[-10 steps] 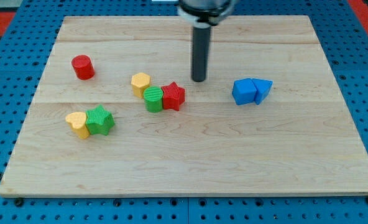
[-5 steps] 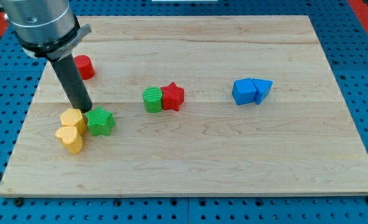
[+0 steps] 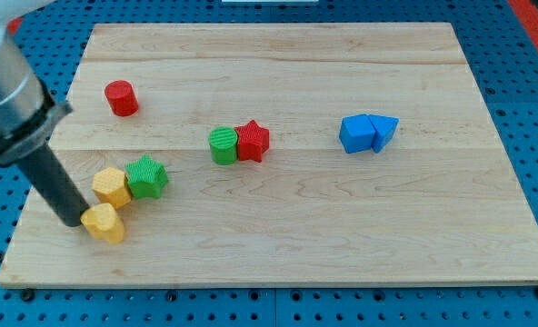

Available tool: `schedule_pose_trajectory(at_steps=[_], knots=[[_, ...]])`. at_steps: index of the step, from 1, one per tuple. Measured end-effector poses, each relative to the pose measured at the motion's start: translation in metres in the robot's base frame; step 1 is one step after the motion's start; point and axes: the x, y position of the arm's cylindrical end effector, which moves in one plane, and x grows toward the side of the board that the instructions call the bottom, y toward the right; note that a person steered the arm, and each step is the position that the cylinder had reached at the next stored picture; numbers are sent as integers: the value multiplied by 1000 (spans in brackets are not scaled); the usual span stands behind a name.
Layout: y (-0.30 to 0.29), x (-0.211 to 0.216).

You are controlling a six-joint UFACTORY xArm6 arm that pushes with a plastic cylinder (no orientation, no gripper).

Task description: Move yellow blocks towards bottom center

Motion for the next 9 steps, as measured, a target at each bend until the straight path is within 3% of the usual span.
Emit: schedule_pose_trajectory(at_steps=[1,2,3,4,5,6,7,9], knots=[[90,-1],[40,4],[47,39],[147,40],[73,42],[-37,28],[-97,-4],[-103,-56]])
